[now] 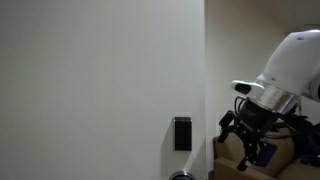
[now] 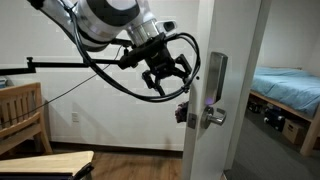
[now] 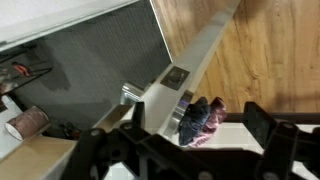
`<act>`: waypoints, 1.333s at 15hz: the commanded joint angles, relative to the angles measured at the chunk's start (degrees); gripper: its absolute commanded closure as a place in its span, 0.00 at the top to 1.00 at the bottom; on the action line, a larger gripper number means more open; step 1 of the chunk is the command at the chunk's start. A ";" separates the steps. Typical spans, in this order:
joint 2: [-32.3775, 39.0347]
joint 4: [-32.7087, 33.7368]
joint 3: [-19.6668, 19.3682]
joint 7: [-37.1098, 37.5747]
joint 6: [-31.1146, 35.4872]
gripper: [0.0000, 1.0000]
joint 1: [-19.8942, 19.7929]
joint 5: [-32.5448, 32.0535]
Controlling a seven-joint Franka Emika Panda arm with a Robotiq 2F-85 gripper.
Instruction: Close the door
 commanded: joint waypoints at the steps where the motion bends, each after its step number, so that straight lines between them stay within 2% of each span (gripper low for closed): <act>1: -2.03 -2.40 -4.80 -10.23 1.80 1.00 8.07 6.78; 3: -1.83 -1.83 -6.46 -14.48 0.61 1.00 9.79 7.41; 4: -0.75 -0.83 -3.43 -9.29 0.34 1.00 7.28 6.10; 8: -0.78 -0.85 -5.03 -12.22 0.38 1.00 8.39 6.61; 9: -0.88 -0.34 -1.23 -9.82 1.38 1.00 4.94 1.58; 11: -1.08 0.55 4.87 -6.26 2.46 1.00 2.15 -4.70; 14: -1.70 2.10 15.23 3.37 5.16 1.00 -2.89 -13.78; 16: -2.90 3.30 22.48 10.64 5.68 1.00 -7.57 -20.68; 19: -4.80 5.32 28.67 18.40 3.09 1.00 -12.62 -26.01; 20: -5.20 5.61 29.12 19.41 2.45 1.00 -13.69 -26.28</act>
